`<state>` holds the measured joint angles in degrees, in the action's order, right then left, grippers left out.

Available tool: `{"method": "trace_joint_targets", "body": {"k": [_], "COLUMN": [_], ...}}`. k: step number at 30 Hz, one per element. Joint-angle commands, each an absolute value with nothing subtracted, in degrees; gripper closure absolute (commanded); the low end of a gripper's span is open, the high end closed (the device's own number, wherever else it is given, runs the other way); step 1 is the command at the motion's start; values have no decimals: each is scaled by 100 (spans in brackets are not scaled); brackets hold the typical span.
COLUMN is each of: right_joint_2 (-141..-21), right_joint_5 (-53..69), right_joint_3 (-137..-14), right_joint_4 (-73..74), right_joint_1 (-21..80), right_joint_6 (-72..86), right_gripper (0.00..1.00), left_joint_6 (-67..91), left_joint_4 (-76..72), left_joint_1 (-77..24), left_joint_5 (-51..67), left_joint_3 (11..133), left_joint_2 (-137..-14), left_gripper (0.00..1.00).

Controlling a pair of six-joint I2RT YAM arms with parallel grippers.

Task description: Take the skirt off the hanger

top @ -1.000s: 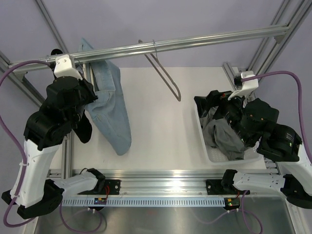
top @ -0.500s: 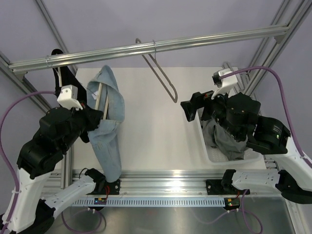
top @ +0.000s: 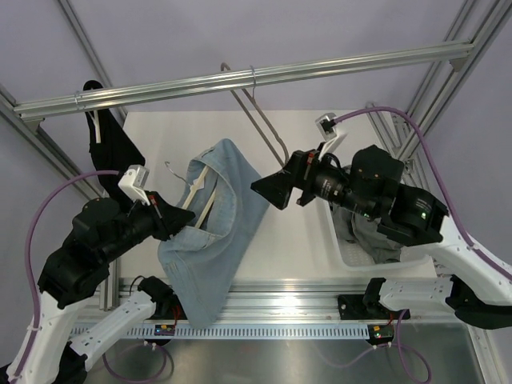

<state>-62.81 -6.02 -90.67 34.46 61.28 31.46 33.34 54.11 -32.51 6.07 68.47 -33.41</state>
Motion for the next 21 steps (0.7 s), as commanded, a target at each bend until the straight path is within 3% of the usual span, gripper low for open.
{"method": "trace_joint_targets", "body": {"k": [1,3,7,15,21], "right_joint_2": [-6705,-7029,-7373,-8226,-8314], "right_joint_5": [235,272,264,-1238,-1529], "right_joint_3": [-9070,-9228,-9220,-9993,-9800], "right_joint_4": [2479,2452,2031,2364,2267], "right_joint_1": [6108,6108,6266,7294,7365], "right_joint_6": [4244,4683,5237,5370,5616], "right_gripper": [1,2,15,29,38], "left_joint_6": [3515,3551,3524,3516,3489], "left_joint_4": [4140,4035,4017,4043,4087], "left_joint_1": [-3252,-3252,-3252,-3261,-3252], "left_joint_5": [1229,1301,1380,1362,1397], "left_joint_3": [6864,6838,6838,6917,6978], "left_joint_2": [-3147,-3094,-3085,-3085,-2980], "left_gripper": [100,100,100,100,100]}}
